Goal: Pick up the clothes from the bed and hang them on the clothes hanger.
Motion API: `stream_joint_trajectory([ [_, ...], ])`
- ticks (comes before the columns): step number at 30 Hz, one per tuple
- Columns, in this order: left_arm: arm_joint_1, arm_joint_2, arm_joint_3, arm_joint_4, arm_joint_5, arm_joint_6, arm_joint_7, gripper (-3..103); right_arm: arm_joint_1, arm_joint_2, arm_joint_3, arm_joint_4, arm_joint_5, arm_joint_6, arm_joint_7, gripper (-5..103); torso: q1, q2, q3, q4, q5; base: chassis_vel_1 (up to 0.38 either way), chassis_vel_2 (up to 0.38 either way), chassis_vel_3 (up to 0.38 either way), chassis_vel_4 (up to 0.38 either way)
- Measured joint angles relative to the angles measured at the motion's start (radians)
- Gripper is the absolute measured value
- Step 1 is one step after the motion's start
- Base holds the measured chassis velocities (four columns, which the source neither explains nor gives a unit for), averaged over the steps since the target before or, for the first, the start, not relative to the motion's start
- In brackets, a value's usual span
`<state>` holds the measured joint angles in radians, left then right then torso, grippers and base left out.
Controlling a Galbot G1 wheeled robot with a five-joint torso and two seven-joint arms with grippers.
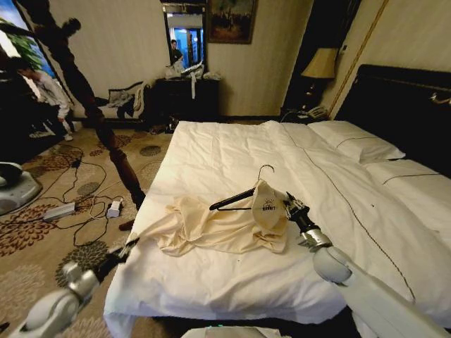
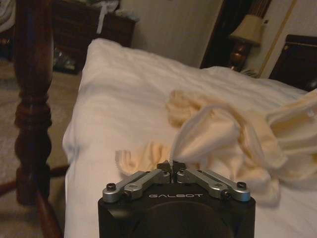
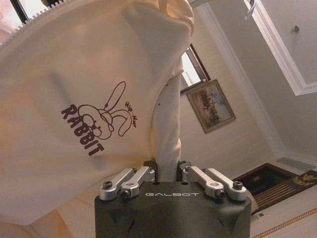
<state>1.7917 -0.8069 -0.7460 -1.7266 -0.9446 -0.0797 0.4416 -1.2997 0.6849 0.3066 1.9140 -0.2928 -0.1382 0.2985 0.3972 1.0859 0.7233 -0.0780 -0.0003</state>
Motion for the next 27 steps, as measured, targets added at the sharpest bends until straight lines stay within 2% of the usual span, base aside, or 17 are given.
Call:
stream_joint_trajectory([
  [7,0.086,-0.022,0.007,0.009,0.043,-0.035,0.022,1,-0.01,0.0,0.001,-0.002,-0.005,0.003,0.001,18,0.0,0.0,0.0,0.0,0.0001,0.0,0.0,0.0,0.0],
  [11,0.173,-0.021,-0.024,-0.018,0.075,-0.065,0.035,1,-0.009,0.007,0.002,-0.012,-0.01,0.007,0.002,18,0.0,0.0,0.0,0.0004,0.0008,0.0,0.0,0.0,0.0],
  [18,0.207,-0.024,-0.028,-0.026,0.113,-0.088,0.035,1,-0.008,0.014,0.005,-0.011,-0.01,0.006,0.005,18,0.0,0.0,0.0,0.0003,0.0003,0.0,0.0,0.0,0.0],
  [21,0.208,-0.016,-0.032,-0.011,0.171,-0.1,0.028,1,-0.018,0.014,0.007,-0.007,-0.013,0.006,0.006,18,0.0,0.0,0.0,0.0002,0.0002,0.0,0.0,0.0,0.0],
  [24,0.208,-0.011,-0.04,-0.023,0.186,-0.1,0.012,0,-0.024,0.015,0.007,-0.006,-0.016,0.006,0.007,18,0.0,0.0,0.0,0.0002,0.0001,0.0,0.0,0.0,0.0],
  [27,0.216,-0.001,-0.067,-0.078,0.193,-0.089,-0.009,16,-0.027,0.021,0.008,-0.007,-0.019,0.007,0.007,18,0.0,0.0,0.0,-0.0001,0.0004,0.0,0.0,0.0,0.0],
])
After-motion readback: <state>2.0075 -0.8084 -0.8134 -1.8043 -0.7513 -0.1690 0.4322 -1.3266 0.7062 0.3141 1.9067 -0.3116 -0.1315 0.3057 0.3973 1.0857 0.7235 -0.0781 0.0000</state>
